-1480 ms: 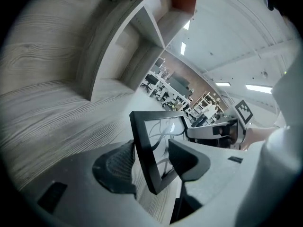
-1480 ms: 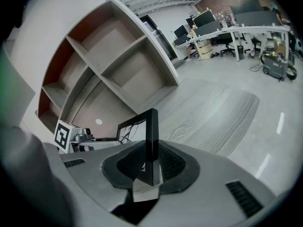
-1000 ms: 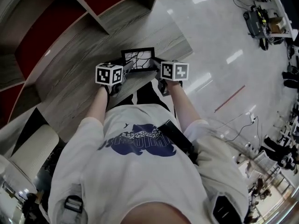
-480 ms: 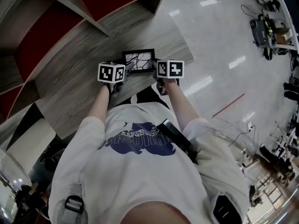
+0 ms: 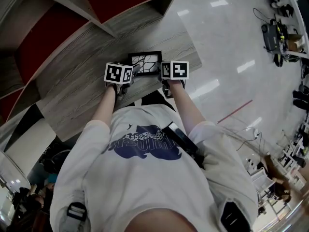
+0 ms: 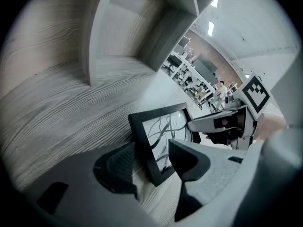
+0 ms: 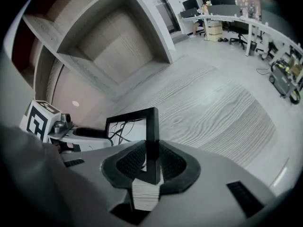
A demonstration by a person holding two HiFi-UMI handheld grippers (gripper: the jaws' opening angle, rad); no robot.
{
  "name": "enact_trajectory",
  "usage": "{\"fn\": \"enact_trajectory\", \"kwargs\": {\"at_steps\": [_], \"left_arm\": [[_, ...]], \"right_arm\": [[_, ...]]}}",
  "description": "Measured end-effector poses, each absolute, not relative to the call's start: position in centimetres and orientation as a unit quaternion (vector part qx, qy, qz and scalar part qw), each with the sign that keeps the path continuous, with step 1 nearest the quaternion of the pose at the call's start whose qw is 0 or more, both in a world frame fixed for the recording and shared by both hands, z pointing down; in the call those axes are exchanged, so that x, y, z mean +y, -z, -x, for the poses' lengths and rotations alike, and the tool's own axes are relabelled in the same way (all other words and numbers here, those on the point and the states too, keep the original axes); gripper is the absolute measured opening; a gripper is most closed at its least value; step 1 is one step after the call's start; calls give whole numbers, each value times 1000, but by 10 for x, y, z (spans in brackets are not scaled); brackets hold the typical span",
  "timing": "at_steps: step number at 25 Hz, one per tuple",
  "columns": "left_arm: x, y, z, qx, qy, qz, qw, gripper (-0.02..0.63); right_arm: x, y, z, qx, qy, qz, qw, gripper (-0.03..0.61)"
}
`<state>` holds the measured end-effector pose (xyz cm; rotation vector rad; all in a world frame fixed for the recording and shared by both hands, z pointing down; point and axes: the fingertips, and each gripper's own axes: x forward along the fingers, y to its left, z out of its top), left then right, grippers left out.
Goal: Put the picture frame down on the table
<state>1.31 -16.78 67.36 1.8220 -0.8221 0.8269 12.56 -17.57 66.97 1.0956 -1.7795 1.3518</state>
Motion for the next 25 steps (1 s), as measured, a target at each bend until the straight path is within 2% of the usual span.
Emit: {"fn": "enact_trajectory", "kwargs": {"at_steps": [25], "left_arm": [[-173, -675, -5, -324, -372, -705, 509, 204]], "right_arm": [[-175, -677, -126, -626, -543, -424, 365, 86]]}}
